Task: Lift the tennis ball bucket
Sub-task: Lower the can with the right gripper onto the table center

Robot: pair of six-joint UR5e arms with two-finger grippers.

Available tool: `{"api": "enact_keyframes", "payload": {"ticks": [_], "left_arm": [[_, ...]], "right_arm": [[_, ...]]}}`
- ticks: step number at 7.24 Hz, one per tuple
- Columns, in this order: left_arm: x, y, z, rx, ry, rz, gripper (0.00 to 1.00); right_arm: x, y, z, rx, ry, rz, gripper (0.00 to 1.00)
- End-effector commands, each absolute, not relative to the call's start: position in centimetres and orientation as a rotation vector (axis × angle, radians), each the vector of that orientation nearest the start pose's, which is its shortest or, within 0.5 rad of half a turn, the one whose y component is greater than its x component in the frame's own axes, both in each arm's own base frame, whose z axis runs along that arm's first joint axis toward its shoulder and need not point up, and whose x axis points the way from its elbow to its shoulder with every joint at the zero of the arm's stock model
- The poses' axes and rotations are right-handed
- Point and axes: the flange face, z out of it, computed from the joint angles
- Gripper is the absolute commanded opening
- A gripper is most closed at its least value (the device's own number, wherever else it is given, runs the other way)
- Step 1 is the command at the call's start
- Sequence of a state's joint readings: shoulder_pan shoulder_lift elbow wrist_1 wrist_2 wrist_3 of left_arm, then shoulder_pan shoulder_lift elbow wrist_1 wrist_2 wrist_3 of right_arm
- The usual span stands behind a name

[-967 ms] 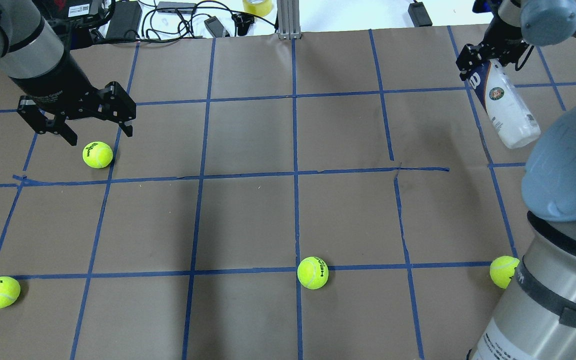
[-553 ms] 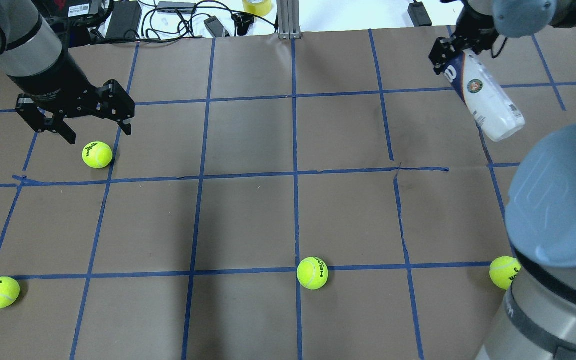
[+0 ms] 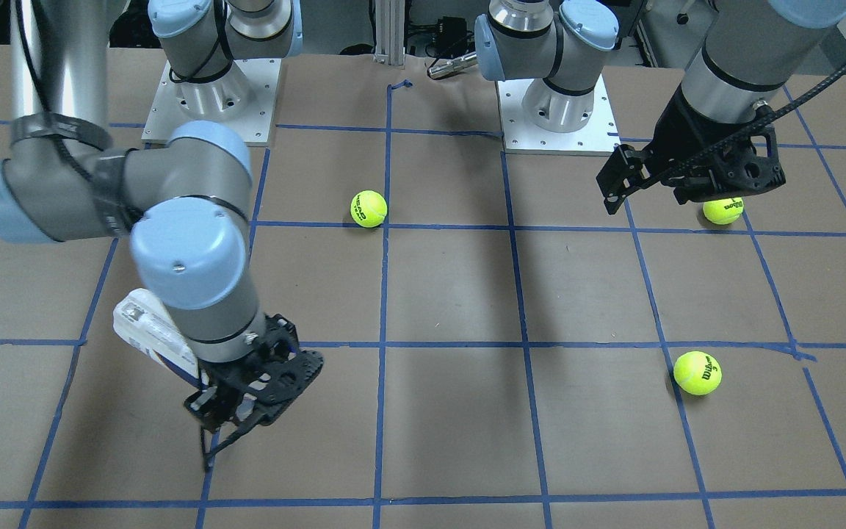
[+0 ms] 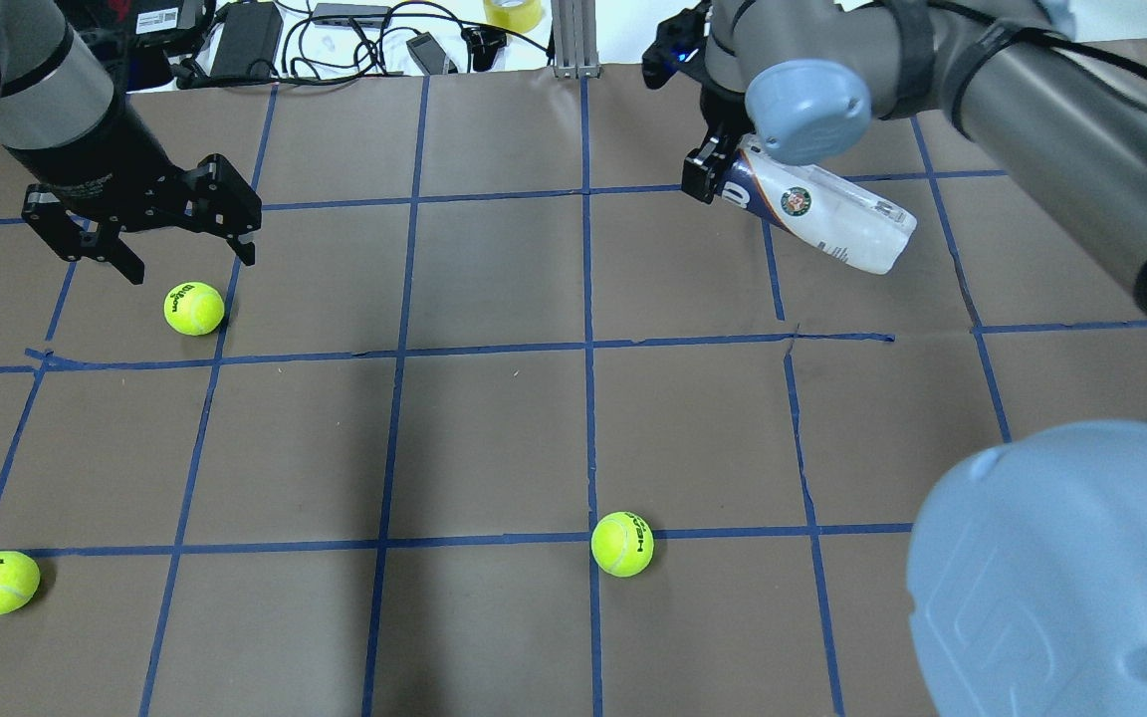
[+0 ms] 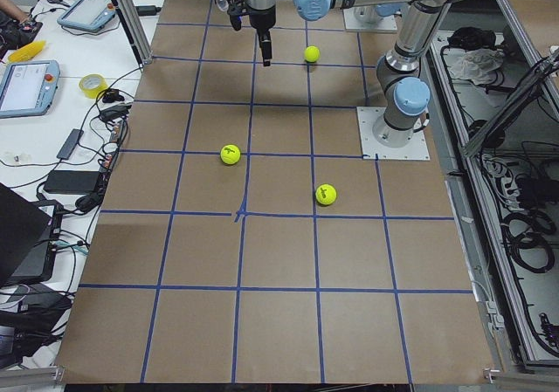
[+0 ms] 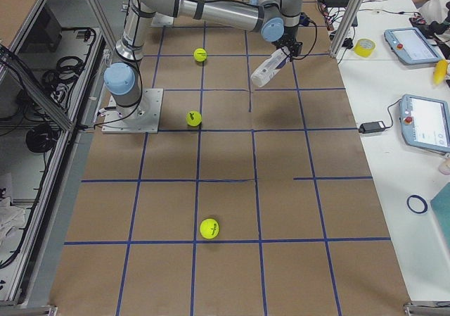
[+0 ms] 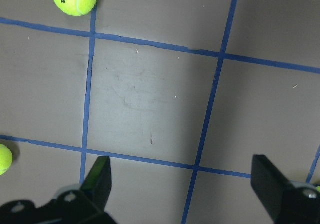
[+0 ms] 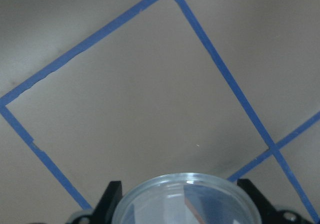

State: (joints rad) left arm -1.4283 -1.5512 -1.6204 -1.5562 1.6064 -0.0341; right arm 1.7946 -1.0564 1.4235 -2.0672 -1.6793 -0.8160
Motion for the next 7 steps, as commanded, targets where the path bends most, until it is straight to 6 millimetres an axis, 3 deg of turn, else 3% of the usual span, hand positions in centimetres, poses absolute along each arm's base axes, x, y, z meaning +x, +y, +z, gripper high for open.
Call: {"api": "enact_keyframes", "payload": {"ticks": [1,2,4,5,6,7], "left_arm": [[-4.9,-49.5,47.8,-0.250,3.095,0.012,1.00],[-4.1,-49.5,48.0,-0.266,3.094,0.008,1.00],[-3.7,-49.4,48.1,-0.224,3.094,0.007,1.00],[-3.6,-49.3,48.2,-0.228,3.094,0.007,1.00],[-3.3,-49.4,48.2,-0.235,3.094,0.003,1.00],[-2.3,-49.5,48.3,-0.266,3.090,-0.001,1.00]], "right_arm": [[35.4,-60.4,28.6,-1.937,2.726,-0.298,0.00],[38.8,-58.7,27.7,-2.143,2.571,-0.294,0.00],[42.6,-57.2,24.7,-2.249,2.457,-0.311,0.00],[45.7,-56.1,23.3,-2.253,2.330,-0.368,0.00],[46.1,-56.1,23.8,-2.373,2.215,-0.425,0.00],[46.8,-55.7,23.5,-2.383,2.193,-0.428,0.00]]}}
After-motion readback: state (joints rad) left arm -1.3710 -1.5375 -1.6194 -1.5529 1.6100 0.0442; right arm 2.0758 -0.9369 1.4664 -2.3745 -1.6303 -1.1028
